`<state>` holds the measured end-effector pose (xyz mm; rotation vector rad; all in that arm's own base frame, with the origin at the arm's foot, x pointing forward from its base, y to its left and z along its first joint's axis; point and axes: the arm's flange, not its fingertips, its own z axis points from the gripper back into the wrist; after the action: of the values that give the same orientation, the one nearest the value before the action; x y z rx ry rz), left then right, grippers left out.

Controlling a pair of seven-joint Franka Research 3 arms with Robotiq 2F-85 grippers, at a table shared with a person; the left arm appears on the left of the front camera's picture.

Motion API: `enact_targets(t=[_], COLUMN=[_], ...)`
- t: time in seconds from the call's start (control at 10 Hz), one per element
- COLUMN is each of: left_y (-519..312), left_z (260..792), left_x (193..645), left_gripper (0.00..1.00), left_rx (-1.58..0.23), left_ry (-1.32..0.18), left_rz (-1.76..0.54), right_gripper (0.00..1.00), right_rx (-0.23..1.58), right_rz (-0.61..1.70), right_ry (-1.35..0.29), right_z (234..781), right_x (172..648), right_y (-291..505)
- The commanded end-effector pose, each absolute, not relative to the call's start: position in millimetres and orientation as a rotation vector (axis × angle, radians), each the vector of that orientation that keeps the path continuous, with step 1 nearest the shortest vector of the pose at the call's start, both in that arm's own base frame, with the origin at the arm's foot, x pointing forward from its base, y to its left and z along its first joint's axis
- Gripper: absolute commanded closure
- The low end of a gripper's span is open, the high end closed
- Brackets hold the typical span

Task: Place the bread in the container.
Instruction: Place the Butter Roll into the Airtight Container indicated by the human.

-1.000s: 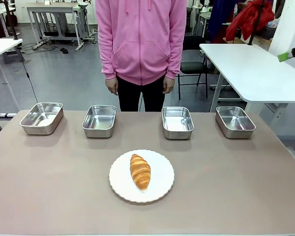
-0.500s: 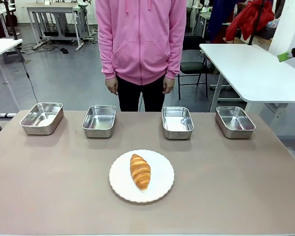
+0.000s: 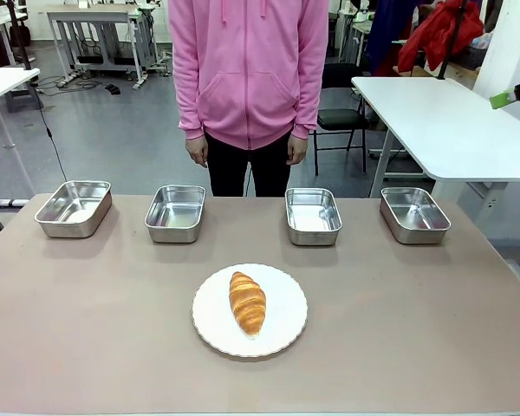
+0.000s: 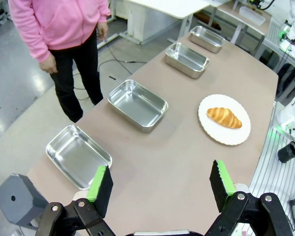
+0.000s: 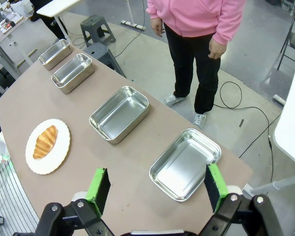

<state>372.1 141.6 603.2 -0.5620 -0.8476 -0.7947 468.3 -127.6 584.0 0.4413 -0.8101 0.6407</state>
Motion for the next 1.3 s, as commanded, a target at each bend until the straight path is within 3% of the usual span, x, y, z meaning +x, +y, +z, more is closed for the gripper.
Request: enact_targets(t=[0.0, 1.2], left_y=[142.6, 142.6], left_z=[604.1, 604.1], left_x=[371.3, 371.3], left_gripper=[0.0, 0.0], left_rx=[-0.572, -0.572], left_ry=[-0.85, -0.85], left_rz=[-0.798, -0.798], right_gripper=[0.0, 0.0], right_rx=[0.446, 0.446], right_rz=[0.642, 0.642], right_ry=[-0.818, -0.818], right_z=[584.7, 584.7], right_x=[468.0, 468.0], right_y=[-126.5, -126.5])
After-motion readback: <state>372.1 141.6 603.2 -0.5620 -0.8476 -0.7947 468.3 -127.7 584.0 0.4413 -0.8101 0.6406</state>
